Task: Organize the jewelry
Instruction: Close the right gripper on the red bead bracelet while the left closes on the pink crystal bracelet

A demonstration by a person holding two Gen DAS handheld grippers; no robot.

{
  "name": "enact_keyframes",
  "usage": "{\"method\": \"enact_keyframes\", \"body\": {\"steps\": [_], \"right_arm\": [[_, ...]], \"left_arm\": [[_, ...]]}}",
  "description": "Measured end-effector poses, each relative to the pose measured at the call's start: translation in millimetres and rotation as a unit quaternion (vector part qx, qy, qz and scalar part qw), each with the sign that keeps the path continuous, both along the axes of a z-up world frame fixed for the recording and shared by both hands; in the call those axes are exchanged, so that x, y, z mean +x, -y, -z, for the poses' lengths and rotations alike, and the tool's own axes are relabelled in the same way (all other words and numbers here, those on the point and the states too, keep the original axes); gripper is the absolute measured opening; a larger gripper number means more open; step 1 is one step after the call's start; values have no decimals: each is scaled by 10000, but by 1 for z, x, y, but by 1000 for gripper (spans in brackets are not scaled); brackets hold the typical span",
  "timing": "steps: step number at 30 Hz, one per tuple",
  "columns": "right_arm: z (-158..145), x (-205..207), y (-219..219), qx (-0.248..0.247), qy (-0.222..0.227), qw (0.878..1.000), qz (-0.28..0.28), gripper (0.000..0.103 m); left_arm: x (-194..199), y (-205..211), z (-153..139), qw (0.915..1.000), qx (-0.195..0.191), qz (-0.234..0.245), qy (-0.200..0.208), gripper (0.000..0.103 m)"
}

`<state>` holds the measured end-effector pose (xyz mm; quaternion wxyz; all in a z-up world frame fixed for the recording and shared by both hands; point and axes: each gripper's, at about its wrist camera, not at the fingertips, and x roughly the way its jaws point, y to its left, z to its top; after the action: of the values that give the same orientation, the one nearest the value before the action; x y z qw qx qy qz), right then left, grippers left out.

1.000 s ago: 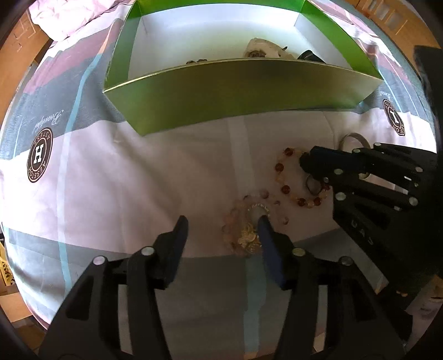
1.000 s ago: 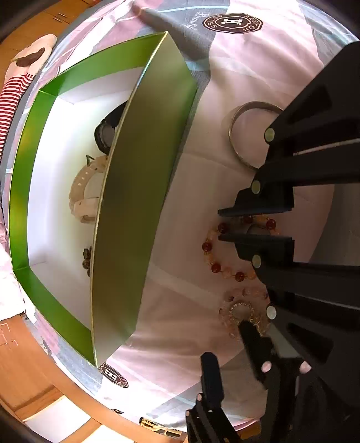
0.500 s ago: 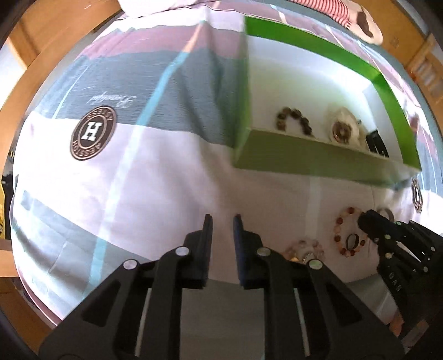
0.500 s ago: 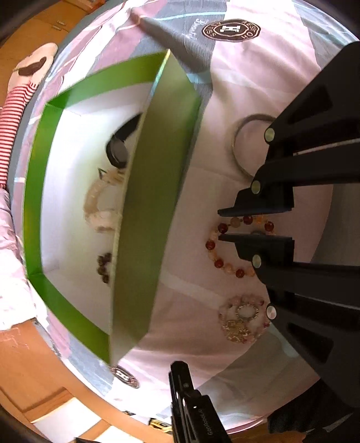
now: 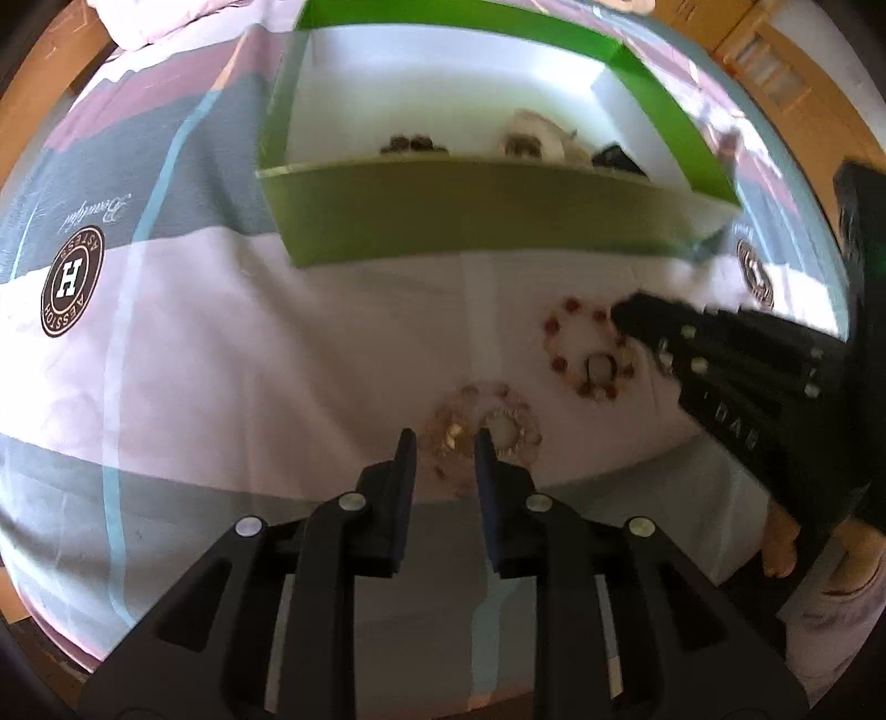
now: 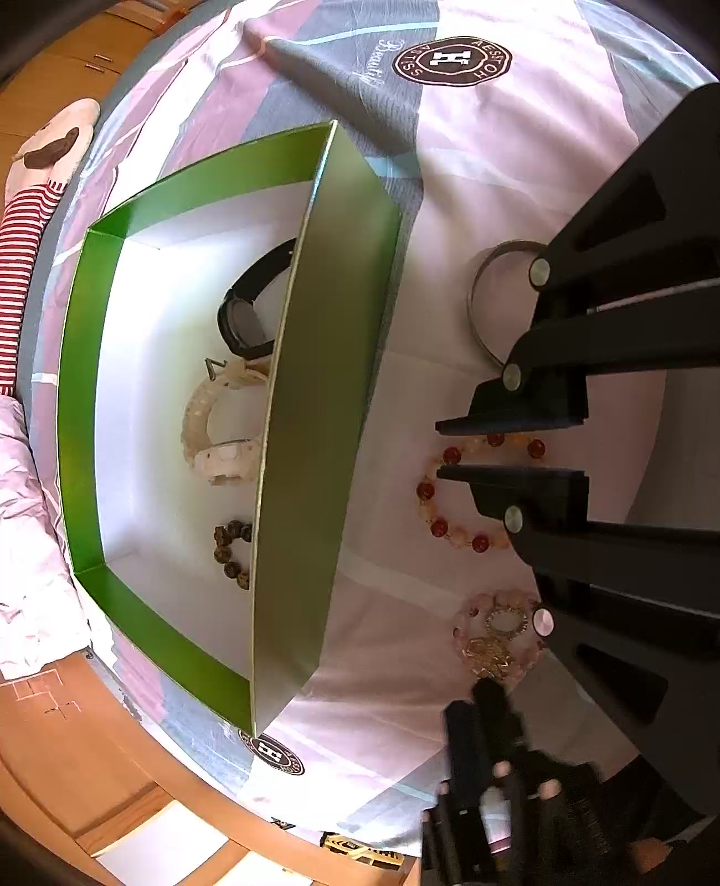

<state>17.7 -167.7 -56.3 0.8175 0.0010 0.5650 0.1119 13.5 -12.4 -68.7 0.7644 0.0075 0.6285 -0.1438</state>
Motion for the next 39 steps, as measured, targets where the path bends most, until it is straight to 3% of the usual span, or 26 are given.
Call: {"method": "enact_keyframes", "body": {"steps": [10, 21, 22, 24, 25, 30, 35, 37, 39], "right_arm": [[1, 2, 0, -9, -38, 10000, 18, 10], [3, 2, 1, -23, -37, 10000, 47, 10], [2, 2, 2, -21, -23, 10000, 69, 10], [1, 2, 6, -16, 5, 9999, 134, 10], [0, 2, 7, -10, 14, 9999, 158, 10], [-1, 3, 11, 8, 23, 9998, 207, 10], [3, 3, 8, -27, -20, 9999, 168, 10], [4, 3, 7, -28, -29, 9999, 167, 10], [5, 4, 6, -27, -35, 9999, 160, 10]], "left_arm": [[-2, -9, 11, 9991, -174, 86, -369, 24], [7, 9, 29, 9979, 593, -216, -134, 25], [7, 11, 30, 9977, 641, -218, -95, 24], [7, 14, 28, 9965, 782, -275, 99, 9], [7, 12, 24, 9958, 823, -330, 212, 8], [6, -6, -14, 9972, -32, -510, 541, 8], [-3, -12, -58, 9894, -1036, -271, 978, 8], [-4, -13, -67, 9860, -1297, -228, 1019, 8], [0, -14, -70, 9858, -1296, -293, 1026, 8]]}}
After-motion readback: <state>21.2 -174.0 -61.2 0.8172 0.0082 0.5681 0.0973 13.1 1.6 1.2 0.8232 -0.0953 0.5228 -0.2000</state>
